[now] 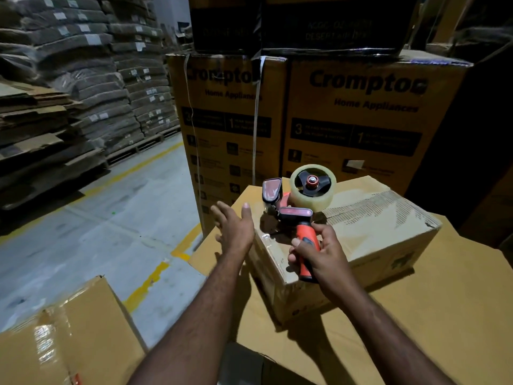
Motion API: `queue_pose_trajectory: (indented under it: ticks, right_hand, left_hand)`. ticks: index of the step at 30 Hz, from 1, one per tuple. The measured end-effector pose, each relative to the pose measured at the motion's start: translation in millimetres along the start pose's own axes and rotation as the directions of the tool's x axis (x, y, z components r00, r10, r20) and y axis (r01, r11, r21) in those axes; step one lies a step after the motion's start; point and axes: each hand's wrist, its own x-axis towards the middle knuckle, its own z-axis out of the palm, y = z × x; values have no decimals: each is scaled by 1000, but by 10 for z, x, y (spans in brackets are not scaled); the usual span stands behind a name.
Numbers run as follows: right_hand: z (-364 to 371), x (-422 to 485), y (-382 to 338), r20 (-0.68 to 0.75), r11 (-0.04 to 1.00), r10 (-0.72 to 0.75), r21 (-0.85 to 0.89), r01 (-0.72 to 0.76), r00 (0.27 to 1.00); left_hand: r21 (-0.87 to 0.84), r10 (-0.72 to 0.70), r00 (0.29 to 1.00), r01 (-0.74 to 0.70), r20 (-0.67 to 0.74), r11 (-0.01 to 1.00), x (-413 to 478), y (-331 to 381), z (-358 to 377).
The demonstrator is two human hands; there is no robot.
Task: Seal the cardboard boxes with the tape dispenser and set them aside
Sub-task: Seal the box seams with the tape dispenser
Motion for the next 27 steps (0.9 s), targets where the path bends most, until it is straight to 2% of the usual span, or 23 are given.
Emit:
queue_pose_trajectory:
  ticks: [2,5,11,16,18,24,27]
  right_hand:
    - [-17,-18,11,-3,1000,-3,17,3,1000]
    - [-4,-5,18,-29,1000,-4,8,4,1000]
    - [33,-13,-17,-29,999,2,42,0,1000]
    - [-179,-55,-231,2,964,64,257,-62,998]
    - [-322,-75,-386,14,956,53,287,-55,999]
    - [-975,-145,-827,-61,974,-70,210,81,996]
    - [-1322,-218,-871,-141,989,-129,57,138,982]
  left_hand:
    - [-93,74,992,-64,100,994,74,49,112]
    - [-219,44,980,0,195,976,147,70,209]
    - [-232,20,990,13,137,973,185,31,222]
    - [-199,35,979,5,200,980,286,13,115]
    - [-176,51,974,-11,220,984,389,-41,88]
    - [-168,106,951,-59,289,984,482,114,45]
    - [27,83,939,-97,335,995,603,178,-44]
